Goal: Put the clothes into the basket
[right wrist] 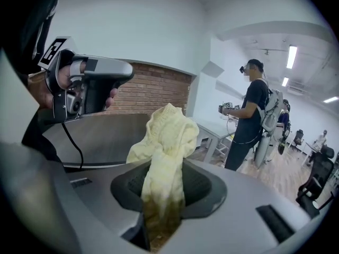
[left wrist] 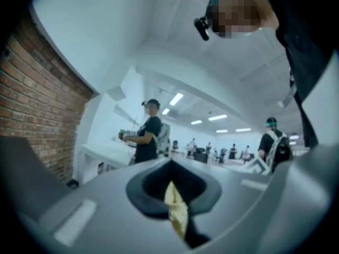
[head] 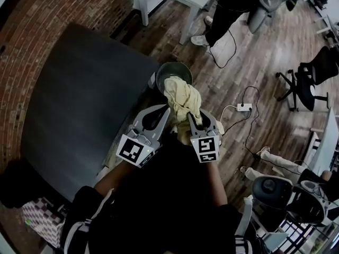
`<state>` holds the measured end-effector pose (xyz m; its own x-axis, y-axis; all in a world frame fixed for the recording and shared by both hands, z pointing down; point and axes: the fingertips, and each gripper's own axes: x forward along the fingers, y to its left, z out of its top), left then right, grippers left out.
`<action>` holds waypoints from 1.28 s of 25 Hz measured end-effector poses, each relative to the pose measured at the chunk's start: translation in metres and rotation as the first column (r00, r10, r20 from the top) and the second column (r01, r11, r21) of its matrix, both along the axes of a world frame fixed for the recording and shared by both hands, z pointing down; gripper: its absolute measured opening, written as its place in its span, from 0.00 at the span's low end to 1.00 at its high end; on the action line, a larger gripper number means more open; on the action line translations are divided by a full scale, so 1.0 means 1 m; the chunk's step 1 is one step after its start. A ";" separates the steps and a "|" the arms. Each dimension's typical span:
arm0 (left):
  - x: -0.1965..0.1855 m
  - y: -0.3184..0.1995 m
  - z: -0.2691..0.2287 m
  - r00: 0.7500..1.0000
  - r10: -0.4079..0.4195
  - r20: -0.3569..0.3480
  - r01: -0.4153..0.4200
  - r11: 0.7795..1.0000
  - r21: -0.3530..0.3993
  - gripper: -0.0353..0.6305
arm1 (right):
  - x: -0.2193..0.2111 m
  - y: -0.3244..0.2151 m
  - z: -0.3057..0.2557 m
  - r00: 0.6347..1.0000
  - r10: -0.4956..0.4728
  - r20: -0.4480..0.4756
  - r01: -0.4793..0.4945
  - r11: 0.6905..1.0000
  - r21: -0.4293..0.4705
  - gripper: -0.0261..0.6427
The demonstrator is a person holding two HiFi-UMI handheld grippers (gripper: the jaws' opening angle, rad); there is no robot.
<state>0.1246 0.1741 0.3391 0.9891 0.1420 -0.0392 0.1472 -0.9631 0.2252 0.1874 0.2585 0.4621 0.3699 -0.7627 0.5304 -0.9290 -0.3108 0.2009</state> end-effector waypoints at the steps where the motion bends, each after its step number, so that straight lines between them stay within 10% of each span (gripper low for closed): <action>1: 0.026 0.008 -0.002 1.000 -0.001 0.009 0.001 1.000 0.001 0.06 | 0.025 0.008 0.000 1.000 0.002 0.010 -0.002 1.000 -0.001 0.22; 8: 0.142 0.053 -0.017 0.994 -0.030 0.107 0.028 0.999 0.025 0.06 | 0.144 0.052 -0.006 0.994 0.019 0.107 -0.020 1.000 0.009 0.22; 32: 0.222 -0.085 0.048 0.977 -0.112 0.180 0.119 0.993 -0.025 0.06 | 0.211 -0.073 0.064 0.966 0.096 0.240 -0.094 0.995 -0.022 0.22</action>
